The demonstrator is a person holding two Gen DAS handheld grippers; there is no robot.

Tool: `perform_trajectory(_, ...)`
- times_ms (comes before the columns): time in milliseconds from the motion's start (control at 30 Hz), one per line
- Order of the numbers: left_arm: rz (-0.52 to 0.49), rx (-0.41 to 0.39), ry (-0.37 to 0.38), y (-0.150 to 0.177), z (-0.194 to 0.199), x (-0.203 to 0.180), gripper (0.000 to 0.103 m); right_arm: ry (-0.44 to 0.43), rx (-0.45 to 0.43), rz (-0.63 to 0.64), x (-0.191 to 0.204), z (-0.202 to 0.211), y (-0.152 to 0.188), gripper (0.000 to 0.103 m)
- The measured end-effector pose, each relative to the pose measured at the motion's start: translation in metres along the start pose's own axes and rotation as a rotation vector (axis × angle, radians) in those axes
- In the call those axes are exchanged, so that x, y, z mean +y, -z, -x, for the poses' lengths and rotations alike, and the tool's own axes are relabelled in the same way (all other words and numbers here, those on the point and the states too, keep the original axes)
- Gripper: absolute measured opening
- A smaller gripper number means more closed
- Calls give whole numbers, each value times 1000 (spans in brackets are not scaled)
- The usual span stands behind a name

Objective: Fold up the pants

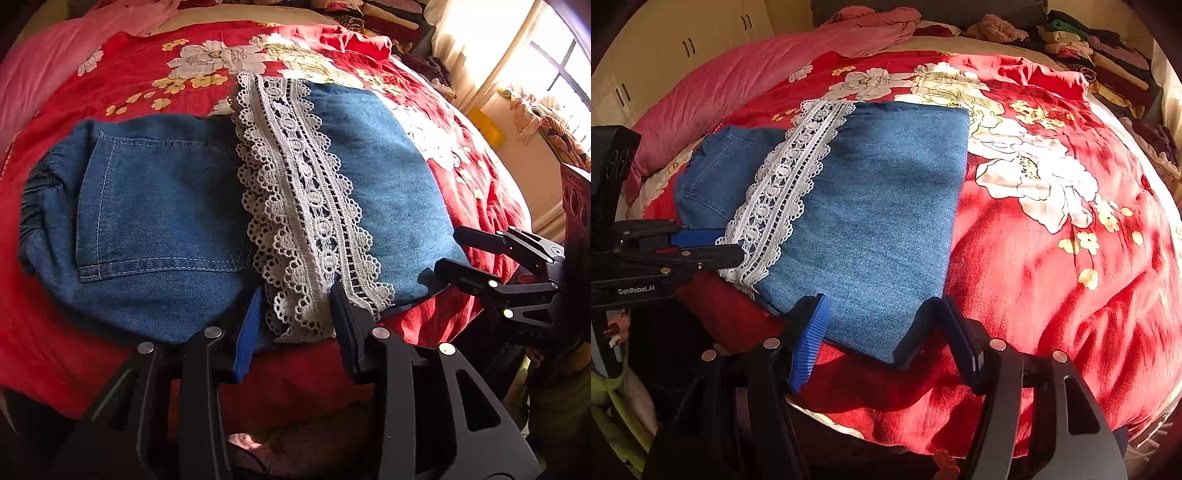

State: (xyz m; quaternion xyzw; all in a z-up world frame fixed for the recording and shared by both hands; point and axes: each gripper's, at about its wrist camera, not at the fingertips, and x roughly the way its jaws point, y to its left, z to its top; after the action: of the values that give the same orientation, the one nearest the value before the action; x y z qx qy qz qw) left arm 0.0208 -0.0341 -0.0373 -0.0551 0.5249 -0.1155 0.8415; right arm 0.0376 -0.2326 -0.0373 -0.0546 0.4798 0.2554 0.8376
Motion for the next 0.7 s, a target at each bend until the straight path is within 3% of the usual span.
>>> perform_trajectory(167,-1,-1,0,0,1,-1,30,11,-25,-29,-7,9,0,70)
perform_trajectory(233,-1,-2,-1,0,1,-1,31,22,-37,-37,-9,13,-1,77)
perform_trajectory(433,3,-12,-5,-1,7,-1,33,38,-79,-79,-19,25,-2,83)
perform_trajectory(533,4,-24,-15,-2,12,-1,37,47,-98,-97,-23,31,-3,83)
perform_trajectory(600,3,-33,-25,-2,15,-1,39,57,-111,-111,-25,34,-3,94)
perform_trajectory(700,0,-45,-41,-3,21,0,45,50,-130,-124,-27,38,-4,94)
